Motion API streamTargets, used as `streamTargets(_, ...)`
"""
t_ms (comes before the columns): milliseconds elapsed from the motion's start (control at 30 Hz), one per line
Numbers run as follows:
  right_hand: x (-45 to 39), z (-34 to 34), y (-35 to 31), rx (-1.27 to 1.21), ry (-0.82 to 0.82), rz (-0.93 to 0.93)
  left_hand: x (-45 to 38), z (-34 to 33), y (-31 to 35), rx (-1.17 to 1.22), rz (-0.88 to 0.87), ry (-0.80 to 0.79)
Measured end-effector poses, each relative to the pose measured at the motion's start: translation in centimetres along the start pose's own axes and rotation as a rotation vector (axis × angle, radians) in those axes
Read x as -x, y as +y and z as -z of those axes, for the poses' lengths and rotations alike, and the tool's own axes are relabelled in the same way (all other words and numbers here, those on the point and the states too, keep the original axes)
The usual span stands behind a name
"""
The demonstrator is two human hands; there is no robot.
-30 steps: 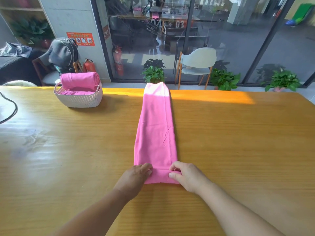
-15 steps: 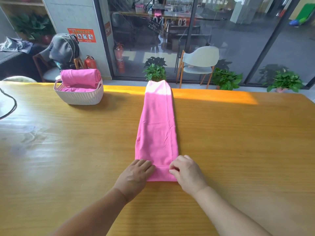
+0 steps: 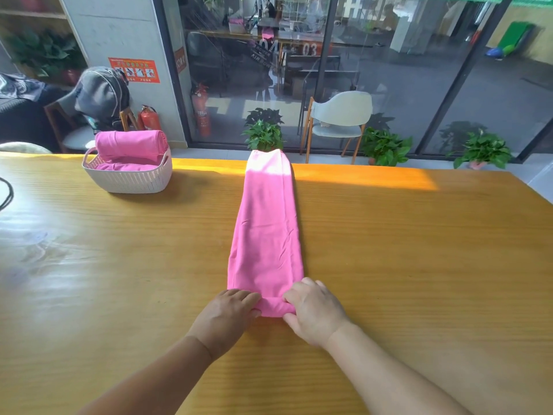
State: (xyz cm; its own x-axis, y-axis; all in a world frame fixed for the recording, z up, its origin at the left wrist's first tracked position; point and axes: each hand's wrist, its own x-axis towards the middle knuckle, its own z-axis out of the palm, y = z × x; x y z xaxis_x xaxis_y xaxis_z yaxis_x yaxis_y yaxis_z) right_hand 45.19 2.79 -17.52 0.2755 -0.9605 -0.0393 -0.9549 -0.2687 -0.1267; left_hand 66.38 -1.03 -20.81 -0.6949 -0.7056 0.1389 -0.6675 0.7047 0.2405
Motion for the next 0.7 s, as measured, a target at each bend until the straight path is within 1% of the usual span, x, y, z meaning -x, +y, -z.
streamTargets(33,-0.3,0.6,0.2,-0.003,-0.073,-0.014,-0.2,0.1,0.1,0.026,0.027,-0.063)
streamTargets(67,-0.6,1.2,0.3,-0.017,-0.143,-0.029,-0.5,0.7,0.4,0.050,0.104,-0.132)
streamTargets(133,-1.3,1.9,0.7,-0.070,-0.240,-0.060,-0.6,1.6,0.9,0.021,0.224,-0.150)
streamTargets(200,-1.9,2.1,1.0,-0.150,-0.311,-0.119,-1.0,1.5,0.9,0.093,0.263,-0.065)
streamTargets(300,-2.6,2.0,1.7,-0.293,-0.345,-0.212,-2.3,1.4,0.5,0.165,0.228,-0.155)
streamTargets(333,-2.7,2.0,1.8,-0.317,-0.339,-0.220,-2.6,1.3,0.3,0.181,0.251,-0.173)
streamTargets(400,-2.9,1.7,2.0,-0.329,-0.264,-0.208,-2.9,0.3,-0.3,0.218,0.281,-0.170)
streamTargets(467,-3.1,1.3,1.8,-0.333,-0.123,-0.193,-3.0,-0.5,-1.0,0.160,0.314,-0.120)
streamTargets(500,-3.2,1.0,1.7,-0.350,-0.052,-0.187,-3.1,-0.6,-1.1,0.128,0.316,-0.071)
streamTargets(533,-3.5,0.9,1.5,-0.348,0.000,-0.167,-3.3,-0.3,-1.1,0.099,0.279,-0.005)
streamTargets(600,-3.6,0.6,1.3,-0.305,0.052,-0.082,-3.8,0.0,-1.0,-0.001,0.109,0.077)
streamTargets(633,-3.6,0.4,1.4,-0.286,0.073,-0.044,-3.8,-0.1,-1.2,-0.032,0.042,0.091)
streamTargets(700,-3.4,-0.1,1.7,-0.266,0.108,0.010,-3.5,-0.3,-1.4,-0.021,-0.001,0.085)
